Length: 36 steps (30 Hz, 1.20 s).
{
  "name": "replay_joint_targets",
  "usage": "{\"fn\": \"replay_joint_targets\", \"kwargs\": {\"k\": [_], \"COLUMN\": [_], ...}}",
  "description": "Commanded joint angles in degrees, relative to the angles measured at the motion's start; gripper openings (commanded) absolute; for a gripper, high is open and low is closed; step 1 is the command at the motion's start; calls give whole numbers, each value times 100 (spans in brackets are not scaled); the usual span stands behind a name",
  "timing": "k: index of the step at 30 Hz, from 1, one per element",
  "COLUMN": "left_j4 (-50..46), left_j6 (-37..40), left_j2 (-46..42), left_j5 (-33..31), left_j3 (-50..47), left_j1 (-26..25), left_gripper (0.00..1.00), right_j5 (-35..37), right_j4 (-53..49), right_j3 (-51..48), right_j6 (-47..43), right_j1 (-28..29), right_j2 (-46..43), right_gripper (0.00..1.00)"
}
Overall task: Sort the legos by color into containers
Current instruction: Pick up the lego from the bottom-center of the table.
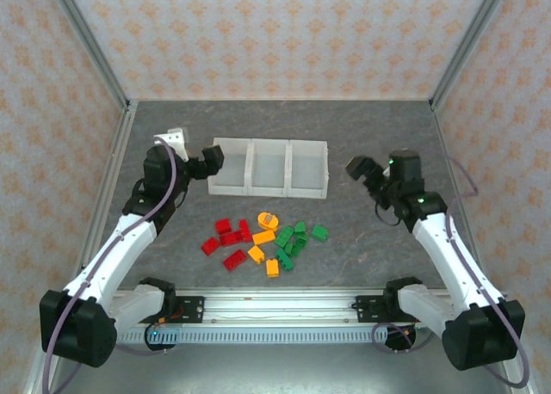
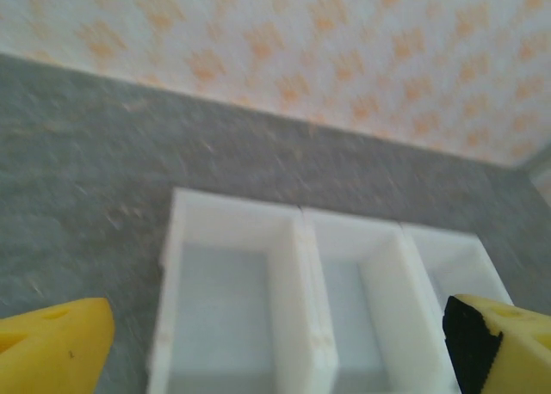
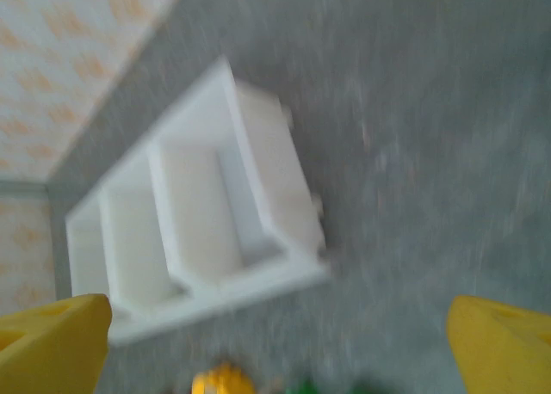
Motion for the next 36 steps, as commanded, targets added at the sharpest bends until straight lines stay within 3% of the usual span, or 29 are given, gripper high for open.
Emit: {"fn": "replay_joint_targets", "kwargs": {"k": [1, 6, 11, 19, 36], "left_j4": [-926, -1674, -1499, -1603, -1659], "left_j6": [-57, 60, -316, -451, -442], "left_j2": [-295, -656, -1105, -1278, -1368], "left_j5": [1169, 1290, 1618, 1469, 1175], "left_j3": [-37, 60, -306, -673, -683], "left_j1": [-12, -20, -9, -17, -28], "left_gripper": [99, 99, 99, 99, 99], "right_j5": [305, 941, 979, 1802, 2053], "right_j4": [-1011, -1014, -513, -717, -645], "right_j3": [-170, -463, -942, -308, 199], "right_j6": [1408, 2281, 2647, 2346, 2440], "right_j1": [706, 1823, 2231, 2846, 3329], "right_j2": [-321, -154, 146, 1374, 2706], "right_gripper": [100, 98, 80, 81, 91]}}
